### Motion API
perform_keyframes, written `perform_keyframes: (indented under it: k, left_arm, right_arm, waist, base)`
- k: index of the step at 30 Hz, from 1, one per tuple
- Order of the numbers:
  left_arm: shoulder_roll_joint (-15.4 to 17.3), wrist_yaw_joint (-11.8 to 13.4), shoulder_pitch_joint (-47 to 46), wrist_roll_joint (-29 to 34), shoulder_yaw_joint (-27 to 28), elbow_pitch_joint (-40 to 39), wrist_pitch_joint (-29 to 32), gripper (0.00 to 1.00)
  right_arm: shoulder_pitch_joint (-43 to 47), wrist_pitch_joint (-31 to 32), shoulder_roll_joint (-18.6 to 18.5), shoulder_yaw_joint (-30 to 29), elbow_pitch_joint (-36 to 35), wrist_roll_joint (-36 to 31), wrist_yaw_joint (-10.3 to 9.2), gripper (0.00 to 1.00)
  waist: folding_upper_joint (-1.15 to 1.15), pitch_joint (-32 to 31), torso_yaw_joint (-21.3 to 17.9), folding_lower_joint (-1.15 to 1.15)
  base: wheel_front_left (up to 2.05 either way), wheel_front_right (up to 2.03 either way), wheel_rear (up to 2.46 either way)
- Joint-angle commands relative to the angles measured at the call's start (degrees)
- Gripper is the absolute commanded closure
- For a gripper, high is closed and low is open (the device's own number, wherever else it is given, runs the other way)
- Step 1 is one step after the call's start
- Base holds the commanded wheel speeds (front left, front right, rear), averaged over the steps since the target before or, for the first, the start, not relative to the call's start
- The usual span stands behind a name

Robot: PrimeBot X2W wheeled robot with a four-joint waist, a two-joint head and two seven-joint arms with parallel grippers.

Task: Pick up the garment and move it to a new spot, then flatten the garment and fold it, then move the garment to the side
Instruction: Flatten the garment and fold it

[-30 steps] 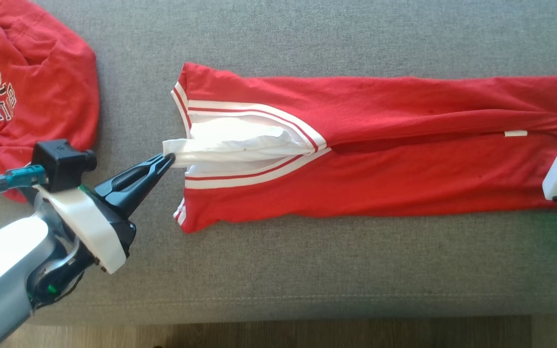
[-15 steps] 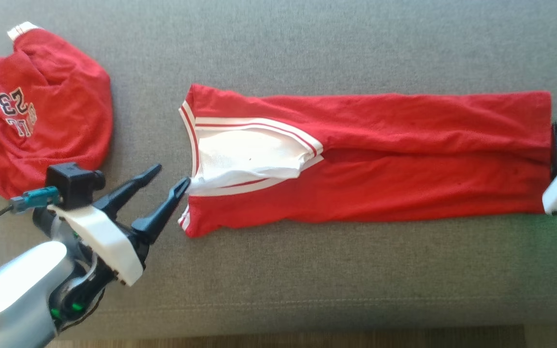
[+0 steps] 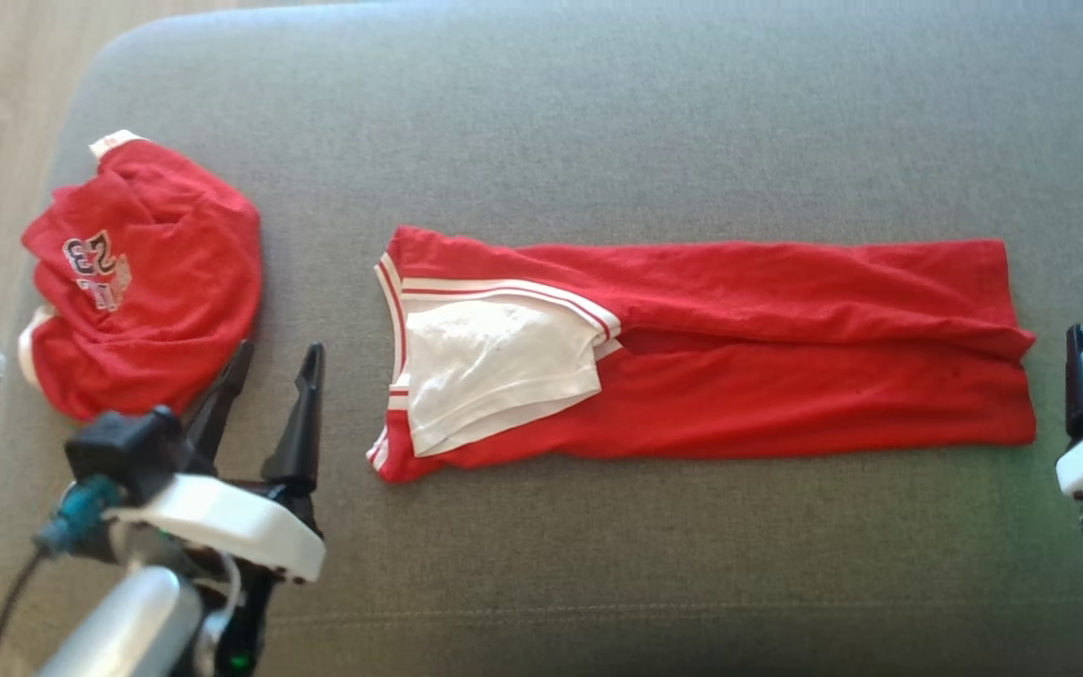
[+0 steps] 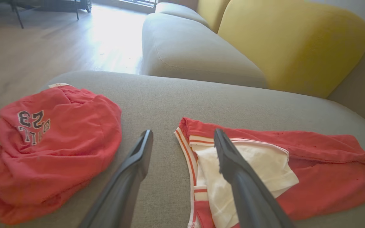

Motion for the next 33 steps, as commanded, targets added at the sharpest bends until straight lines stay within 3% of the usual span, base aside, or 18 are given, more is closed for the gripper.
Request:
perform_keyframes:
  k: [1,6,11,17,24,31,33]
  left_arm:
    - [-0.7,1.4,-0.1,4.6,4.7,-2.6,-0.7,0.00]
    - [-8.5,2.2,5.7,15.2,8.3,-3.8,-0.7,0.00]
    - [-13.2,-0.2,8.0,20.6,9.4,-3.7,-0.7,0.00]
    - [-16.1,-3.1,8.6,23.2,10.6,-2.5,-0.7,0.00]
    - [-18.4,-7.1,9.3,24.3,13.6,-0.5,-0.7,0.00]
    - [-20.8,-10.6,9.5,26.0,15.8,0.3,-0.7,0.00]
    - [-21.3,-11.3,9.5,26.6,16.3,0.3,-0.7,0.00]
  right_arm:
    - [-1.5,-1.7,-0.6,0.4,0.3,1.3,-0.02,0.00]
    - [-5.3,-5.2,-0.5,-2.2,9.5,1.5,-0.02,0.00]
    - [-9.9,-7.0,-0.5,-5.1,16.9,-1.1,-0.02,0.00]
    - [-13.3,-5.7,-0.5,-9.6,22.9,-9.2,-0.02,0.00]
    - [-14.4,-1.6,-0.5,-10.0,26.6,-14.3,-0.02,0.00]
    - [-12.2,2.2,-0.5,-11.6,27.9,-16.4,-0.02,0.00]
    - [-12.2,2.8,-0.5,-10.0,28.9,-14.5,-0.02,0.05]
  waist:
    - [0.00,-1.3,1.1,0.00]
    - [0.00,-1.6,3.8,0.00]
    - [0.00,-1.1,5.8,0.00]
    - [0.00,-0.5,7.3,0.00]
    - [0.00,-0.2,7.7,0.00]
    - [0.00,-0.5,7.5,0.00]
    - [0.00,-0.4,7.4,0.00]
  base:
    - [0.00,0.00,0.00]
    - [0.00,0.00,0.00]
    - [0.00,0.00,0.00]
    - [0.00,0.00,0.00]
    - [0.00,0.00,0.00]
    - [0.00,0.00,0.00]
    - [0.00,0.00,0.00]
